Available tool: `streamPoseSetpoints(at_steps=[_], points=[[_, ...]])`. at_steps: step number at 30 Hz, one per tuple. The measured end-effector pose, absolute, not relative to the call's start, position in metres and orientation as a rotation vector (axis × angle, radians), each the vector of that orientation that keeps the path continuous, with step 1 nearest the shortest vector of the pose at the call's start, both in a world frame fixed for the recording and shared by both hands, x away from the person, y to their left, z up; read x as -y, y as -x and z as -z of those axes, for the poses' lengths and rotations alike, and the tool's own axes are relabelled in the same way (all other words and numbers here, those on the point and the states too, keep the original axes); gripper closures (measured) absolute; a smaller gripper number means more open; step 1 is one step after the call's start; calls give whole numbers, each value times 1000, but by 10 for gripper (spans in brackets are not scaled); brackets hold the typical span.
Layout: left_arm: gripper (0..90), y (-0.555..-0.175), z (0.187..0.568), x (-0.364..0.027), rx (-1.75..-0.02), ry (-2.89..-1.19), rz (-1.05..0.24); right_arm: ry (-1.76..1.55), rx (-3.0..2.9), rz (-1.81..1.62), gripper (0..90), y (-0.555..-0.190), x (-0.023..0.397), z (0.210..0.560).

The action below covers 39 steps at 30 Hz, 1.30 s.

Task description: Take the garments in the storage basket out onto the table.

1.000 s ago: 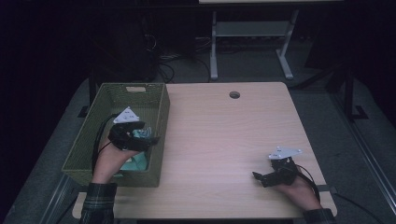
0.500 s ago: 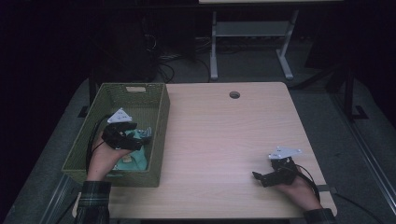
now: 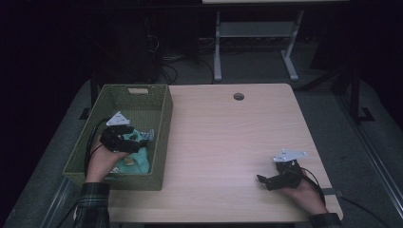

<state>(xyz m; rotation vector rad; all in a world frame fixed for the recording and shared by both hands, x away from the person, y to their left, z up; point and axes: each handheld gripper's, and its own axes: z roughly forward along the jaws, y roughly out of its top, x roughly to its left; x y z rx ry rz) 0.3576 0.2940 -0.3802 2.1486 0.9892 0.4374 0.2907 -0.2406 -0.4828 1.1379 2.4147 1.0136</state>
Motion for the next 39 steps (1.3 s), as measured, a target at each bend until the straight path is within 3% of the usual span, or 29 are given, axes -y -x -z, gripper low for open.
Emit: streamPoseSetpoints(at_steps=[32,39], points=[[168,-372,413,-285,-1144,-2387,-337,-1137,-2415,-1014,15,-291,241,483],[313,-373,416,-284,-1173,-2400,-298,-1136,-2415,-1014,15,-291,241,483]])
